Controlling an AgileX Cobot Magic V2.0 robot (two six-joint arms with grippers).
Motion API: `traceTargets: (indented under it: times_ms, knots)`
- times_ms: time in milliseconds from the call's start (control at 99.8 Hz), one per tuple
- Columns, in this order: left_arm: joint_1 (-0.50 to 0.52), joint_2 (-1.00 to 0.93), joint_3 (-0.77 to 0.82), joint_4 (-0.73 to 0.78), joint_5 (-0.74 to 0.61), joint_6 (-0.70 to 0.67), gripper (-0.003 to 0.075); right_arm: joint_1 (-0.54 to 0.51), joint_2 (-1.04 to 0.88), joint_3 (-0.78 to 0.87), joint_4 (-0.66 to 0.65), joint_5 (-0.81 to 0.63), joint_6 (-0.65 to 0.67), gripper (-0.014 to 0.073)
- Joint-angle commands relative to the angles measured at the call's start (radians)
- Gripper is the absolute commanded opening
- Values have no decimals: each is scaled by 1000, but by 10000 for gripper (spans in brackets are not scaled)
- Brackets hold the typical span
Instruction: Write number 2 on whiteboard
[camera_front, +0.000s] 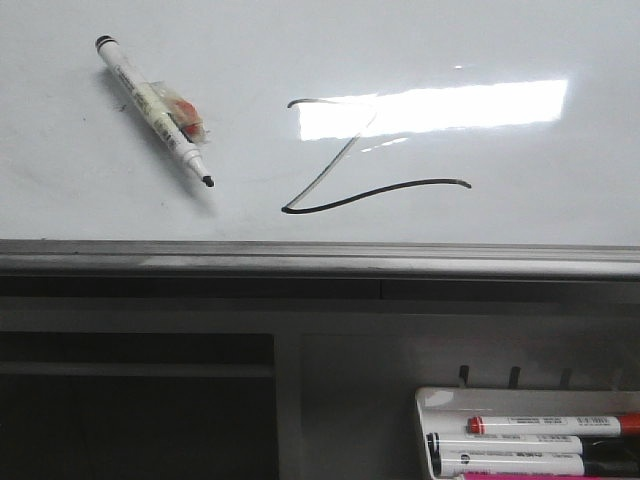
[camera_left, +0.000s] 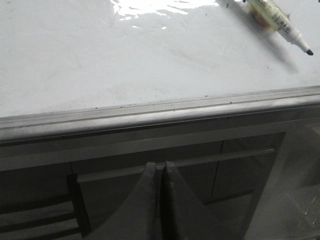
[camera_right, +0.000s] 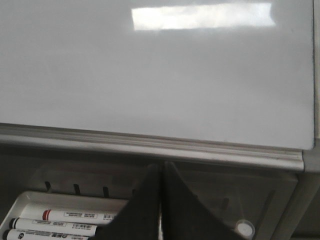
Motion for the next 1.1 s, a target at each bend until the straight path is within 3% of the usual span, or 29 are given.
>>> traceTargets:
  times_ms: [0, 100, 651, 1092]
  knots:
    - [3, -26, 11, -12, -58, -6, -20, -5, -17, 1, -57, -113, 69, -72]
    - [3, -26, 11, -12, -58, -6, -20, -5, -17, 30, -75, -194, 113, -72]
    - [3, -26, 11, -12, -58, -6, -20, -5, -17, 30, -60, 65, 113, -72]
    - [3, -26, 11, -12, -58, -6, -20, -5, -17, 30, -56, 53, 113, -72]
